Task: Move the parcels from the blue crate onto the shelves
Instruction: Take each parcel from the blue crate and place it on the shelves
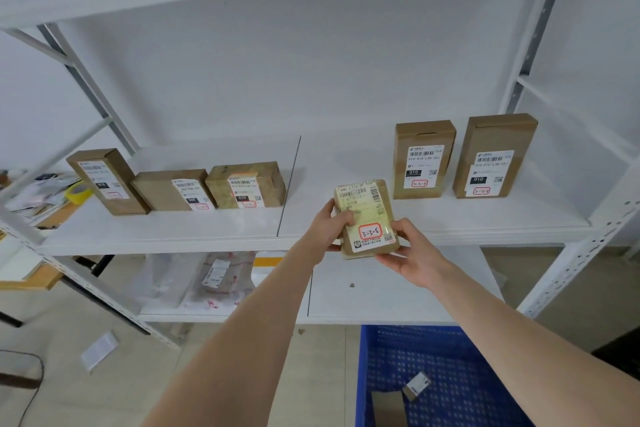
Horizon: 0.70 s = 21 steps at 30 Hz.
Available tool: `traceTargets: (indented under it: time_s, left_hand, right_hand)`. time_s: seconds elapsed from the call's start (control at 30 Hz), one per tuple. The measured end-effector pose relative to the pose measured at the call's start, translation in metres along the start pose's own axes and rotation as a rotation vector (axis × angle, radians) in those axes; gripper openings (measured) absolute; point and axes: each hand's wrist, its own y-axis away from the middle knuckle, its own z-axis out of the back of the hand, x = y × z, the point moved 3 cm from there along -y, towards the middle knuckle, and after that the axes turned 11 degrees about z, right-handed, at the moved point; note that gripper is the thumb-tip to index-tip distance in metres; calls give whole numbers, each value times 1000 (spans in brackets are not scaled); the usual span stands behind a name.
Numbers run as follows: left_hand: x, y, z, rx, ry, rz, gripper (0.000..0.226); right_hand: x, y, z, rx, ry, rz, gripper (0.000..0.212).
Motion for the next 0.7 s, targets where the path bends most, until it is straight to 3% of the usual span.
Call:
traceTargets:
  time_s: [0.2,0.5,0.7]
  left_hand:
    - [-11,-17,1,-24,-29,6,37]
    - [-40,-58,29,43,-65,-32,30]
    - [-49,-85,44,93,-73,-35,39]
  right_hand:
    - [7,-16,-5,-23,-6,39,16]
    - [18,-55,-27,-29,8,59,32]
    - [14,-81,-34,-29,218,80,19]
